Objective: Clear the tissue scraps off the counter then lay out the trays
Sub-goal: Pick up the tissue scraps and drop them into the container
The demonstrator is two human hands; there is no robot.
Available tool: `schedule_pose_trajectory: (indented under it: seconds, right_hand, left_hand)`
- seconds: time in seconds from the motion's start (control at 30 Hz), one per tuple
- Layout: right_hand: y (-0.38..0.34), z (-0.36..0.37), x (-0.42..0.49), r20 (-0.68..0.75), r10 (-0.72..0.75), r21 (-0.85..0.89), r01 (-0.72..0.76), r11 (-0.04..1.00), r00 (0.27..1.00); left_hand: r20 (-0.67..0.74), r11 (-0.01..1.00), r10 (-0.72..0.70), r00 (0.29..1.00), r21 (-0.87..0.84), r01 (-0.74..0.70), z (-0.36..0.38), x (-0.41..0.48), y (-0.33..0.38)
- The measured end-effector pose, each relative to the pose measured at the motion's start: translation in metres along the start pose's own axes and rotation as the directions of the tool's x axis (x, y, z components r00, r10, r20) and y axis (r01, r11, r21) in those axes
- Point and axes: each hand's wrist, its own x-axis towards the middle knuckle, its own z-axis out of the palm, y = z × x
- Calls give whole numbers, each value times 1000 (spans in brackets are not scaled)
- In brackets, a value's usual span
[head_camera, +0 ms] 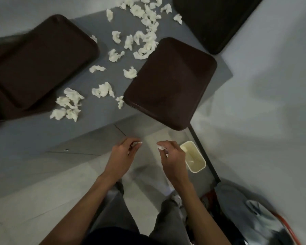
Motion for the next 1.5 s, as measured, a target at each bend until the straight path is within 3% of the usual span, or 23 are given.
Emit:
schedule_pose_trajectory:
  seconds: [0.23,0.43,0.73,0.93,1.1,1.27,1.5]
  right_hand:
    - [136,-72,-15,68,56,-40,-53,998,996]
    - [258,-89,-15,-42,194,54,-192,980,980]
    - [456,-4,3,-57,426,58,-423,904,903]
    - [557,71,27,2,434,-33,-433,901,901]
    - [611,111,43,88,443,-197,-420,886,892]
    - [639,128,45,121,433,-240,-397,886,893]
    - [647,133,43,146,432,-289,-379,879,890]
  left_hand:
    - [45,996,-86,995,-7,86,172,-13,46]
    - [190,988,-149,970,64,139,302,-3,47]
    - [302,967,-231,925,172,185,470,39,-24]
    - [352,966,-213,911,213,143,555,64,-87]
    - [375,967,-205,904,218,129,608,82,-124]
    - [410,955,-190,892,290,70,645,100,-154]
    - [512,916,-300,805,390,93,681,112,-166]
